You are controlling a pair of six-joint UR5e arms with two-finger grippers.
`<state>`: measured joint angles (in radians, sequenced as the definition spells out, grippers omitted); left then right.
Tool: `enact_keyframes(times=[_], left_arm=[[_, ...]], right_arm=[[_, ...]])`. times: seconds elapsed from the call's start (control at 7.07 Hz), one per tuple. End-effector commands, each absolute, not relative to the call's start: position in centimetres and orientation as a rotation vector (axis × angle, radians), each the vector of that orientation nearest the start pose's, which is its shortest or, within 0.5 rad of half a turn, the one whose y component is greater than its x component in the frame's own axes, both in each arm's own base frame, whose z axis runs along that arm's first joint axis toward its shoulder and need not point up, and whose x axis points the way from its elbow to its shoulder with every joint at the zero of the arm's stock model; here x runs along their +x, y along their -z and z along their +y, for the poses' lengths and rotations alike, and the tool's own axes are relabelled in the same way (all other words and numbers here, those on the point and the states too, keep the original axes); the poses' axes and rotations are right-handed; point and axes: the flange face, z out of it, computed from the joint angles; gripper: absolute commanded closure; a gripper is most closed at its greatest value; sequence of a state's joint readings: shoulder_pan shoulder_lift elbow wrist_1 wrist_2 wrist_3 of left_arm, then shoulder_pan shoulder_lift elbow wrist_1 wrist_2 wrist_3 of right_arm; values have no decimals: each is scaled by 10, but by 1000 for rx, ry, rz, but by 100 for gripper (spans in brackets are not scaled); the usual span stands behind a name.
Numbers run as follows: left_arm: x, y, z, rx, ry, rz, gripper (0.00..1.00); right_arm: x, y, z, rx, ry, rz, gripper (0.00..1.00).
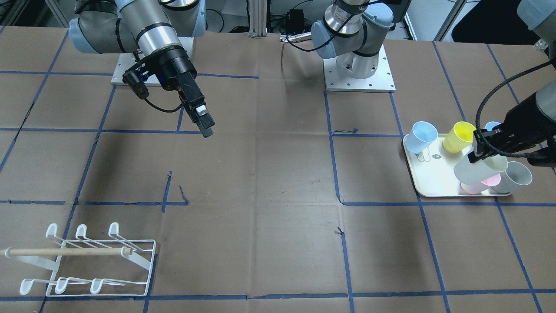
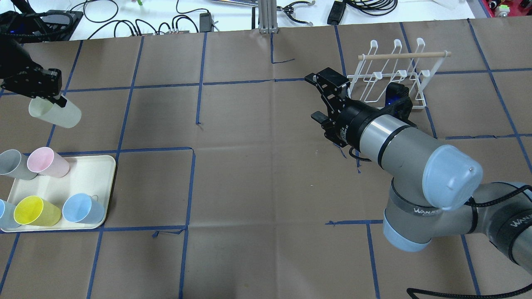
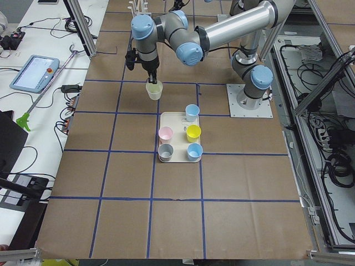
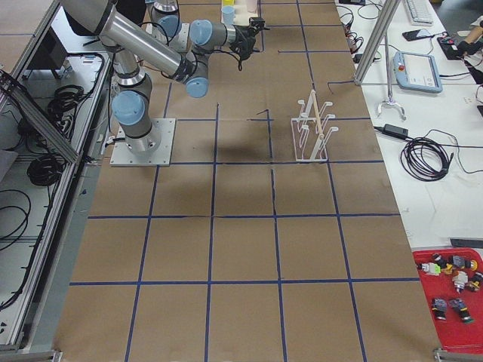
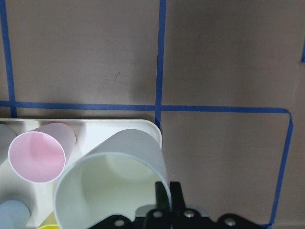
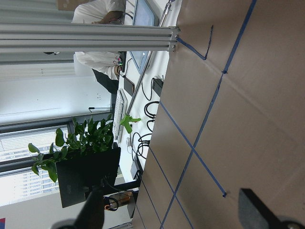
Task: Transfer IKEA cup to right arm and place on rack
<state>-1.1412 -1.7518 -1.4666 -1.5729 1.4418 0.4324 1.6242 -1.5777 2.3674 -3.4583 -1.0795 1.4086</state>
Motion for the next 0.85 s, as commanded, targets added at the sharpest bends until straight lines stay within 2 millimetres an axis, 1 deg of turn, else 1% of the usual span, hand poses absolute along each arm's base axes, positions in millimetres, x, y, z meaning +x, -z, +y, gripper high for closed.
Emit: enact_keyframes(times=[0.0, 0.14, 0.28, 0.42, 0.57, 0.71], left_arm=[[60, -460, -588, 68, 202, 3457, 100], [41, -464, -599, 132, 380, 3494, 100], [10, -468, -607, 246, 564, 3524, 100], [-27, -471, -613, 404, 773, 3510, 100], [-57, -464, -611, 546, 951, 3492, 100], [-73, -449, -605, 662, 1157, 3482, 100]], right_arm=[[204, -363, -379, 969, 567, 1745, 0], [205, -363, -381, 967, 567, 1746, 0], [204, -365, -380, 966, 568, 1750, 0], [205, -364, -381, 946, 580, 1763, 0], [205, -365, -381, 929, 590, 1775, 0], [205, -366, -382, 926, 594, 1772, 0]])
